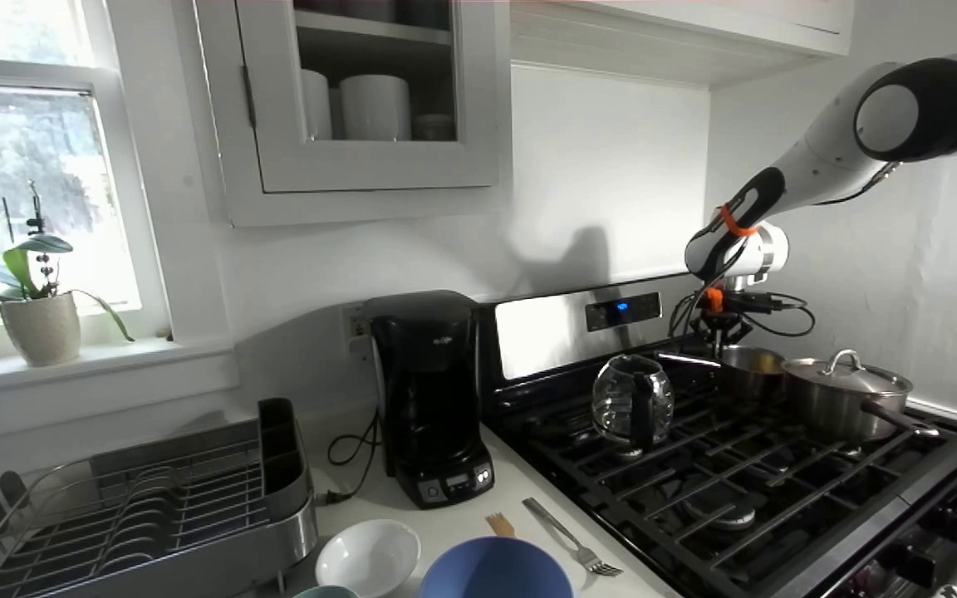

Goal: Pick up the pot from the rear right plate of the stove and move it to the front left plate of the stove

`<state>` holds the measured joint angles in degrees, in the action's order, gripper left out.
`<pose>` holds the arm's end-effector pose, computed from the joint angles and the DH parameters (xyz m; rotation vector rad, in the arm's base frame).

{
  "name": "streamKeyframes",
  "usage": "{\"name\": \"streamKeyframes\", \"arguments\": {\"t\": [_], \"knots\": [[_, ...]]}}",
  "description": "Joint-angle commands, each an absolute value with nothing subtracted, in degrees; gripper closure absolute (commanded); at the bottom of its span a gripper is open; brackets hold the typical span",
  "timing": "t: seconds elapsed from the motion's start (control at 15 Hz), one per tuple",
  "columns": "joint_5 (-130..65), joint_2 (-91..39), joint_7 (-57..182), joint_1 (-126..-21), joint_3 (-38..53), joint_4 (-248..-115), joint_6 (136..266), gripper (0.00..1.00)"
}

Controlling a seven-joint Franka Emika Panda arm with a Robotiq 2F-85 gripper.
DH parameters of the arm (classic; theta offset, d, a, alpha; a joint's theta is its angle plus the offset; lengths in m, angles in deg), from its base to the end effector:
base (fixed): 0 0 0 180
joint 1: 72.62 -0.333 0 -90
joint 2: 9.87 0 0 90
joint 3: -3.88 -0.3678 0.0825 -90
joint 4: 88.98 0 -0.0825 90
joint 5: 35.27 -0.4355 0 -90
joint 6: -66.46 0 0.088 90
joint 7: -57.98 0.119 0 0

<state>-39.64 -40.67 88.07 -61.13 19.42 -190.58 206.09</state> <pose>0.6680 -0.3177 0.2794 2.6782 -1.4716 0.2288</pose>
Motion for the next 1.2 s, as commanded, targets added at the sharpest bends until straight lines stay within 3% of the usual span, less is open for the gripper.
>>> {"name": "streamKeyframes", "arguments": {"t": [0.0, 0.67, 1.13], "knots": [[-39.83, -38.73, 89.44, -62.53, 20.22, -189.44, 201.98, 0.95], [-39.05, -37.25, 90.48, -63.10, 20.10, -186.07, 193.73, 0.96], [-41.49, -39.46, 88.58, -61.90, 18.47, -185.77, 195.07, 0.96]]}}
